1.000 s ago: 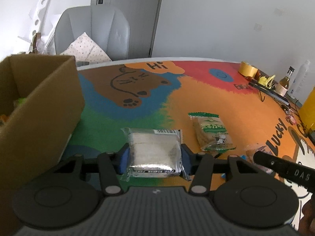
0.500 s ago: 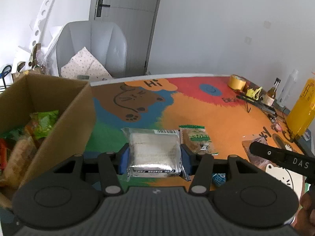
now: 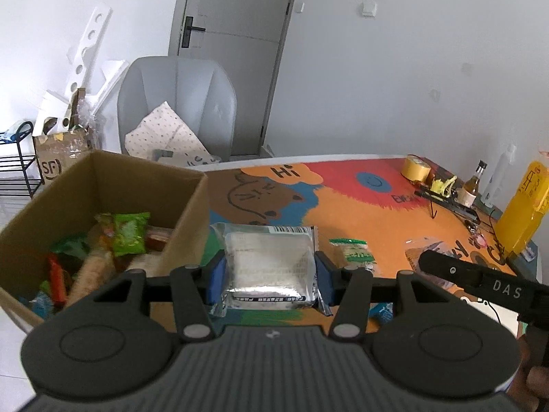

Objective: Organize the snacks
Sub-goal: 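Carry both packs over the box and open both grippers to drop them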

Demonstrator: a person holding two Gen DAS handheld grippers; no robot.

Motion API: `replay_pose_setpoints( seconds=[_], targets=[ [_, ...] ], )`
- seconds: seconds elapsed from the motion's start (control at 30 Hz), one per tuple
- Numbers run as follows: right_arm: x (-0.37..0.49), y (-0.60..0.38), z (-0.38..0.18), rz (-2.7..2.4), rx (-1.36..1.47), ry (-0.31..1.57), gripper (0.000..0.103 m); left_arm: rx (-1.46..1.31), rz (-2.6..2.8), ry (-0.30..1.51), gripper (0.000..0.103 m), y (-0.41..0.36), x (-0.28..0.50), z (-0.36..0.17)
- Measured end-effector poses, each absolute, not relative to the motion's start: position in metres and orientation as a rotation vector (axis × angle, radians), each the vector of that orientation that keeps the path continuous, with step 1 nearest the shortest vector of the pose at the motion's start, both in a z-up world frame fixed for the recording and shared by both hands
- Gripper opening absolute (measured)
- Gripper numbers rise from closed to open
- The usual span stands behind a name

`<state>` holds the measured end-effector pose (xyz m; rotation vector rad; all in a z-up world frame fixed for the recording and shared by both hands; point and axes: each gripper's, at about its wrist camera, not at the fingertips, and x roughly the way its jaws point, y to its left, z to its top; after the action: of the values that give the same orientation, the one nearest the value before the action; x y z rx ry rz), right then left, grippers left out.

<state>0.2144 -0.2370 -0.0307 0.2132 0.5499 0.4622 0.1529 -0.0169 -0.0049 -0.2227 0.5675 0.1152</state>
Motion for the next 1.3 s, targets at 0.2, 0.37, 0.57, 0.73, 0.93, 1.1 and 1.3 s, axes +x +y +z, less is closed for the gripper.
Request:
replay_pose_setpoints(
  seconds=[0.2,0.37,0.57,0.73,0.93,1.1,1.3],
  targets=[
    [0.209,-0.215,-0.021,0.501,0.186,0.532,0.029,-0.242,0.147,0.546,0.052,0.006,0.14,0.004],
    [0.206,-0.194,-0.017,0.533,0.169,0.522,0.029,-0.252,0.178,0.535,0.052,0.026,0.132,0.008],
    [0.205,-0.169,-0.011,0.569,0.151,0.518,0.029,-0.275,0.22,0.522,0.052,0.052,0.123,0.012],
    [0.203,-0.151,-0.005,0.594,0.135,0.508,0.029,-0.29,0.247,0.517,0.052,0.071,0.117,0.013],
    [0.2,-0.131,-0.002,0.623,0.115,0.507,0.029,-0.317,0.275,0.513,0.052,0.091,0.111,0.011],
    [0.199,-0.113,0.0,0.646,0.097,0.509,0.029,-0.345,0.301,0.527,0.053,0.108,0.105,0.006],
    [0.199,-0.09,0.001,0.682,0.073,0.512,0.029,-0.383,0.321,0.514,0.058,0.125,0.098,0.007]
  ],
)
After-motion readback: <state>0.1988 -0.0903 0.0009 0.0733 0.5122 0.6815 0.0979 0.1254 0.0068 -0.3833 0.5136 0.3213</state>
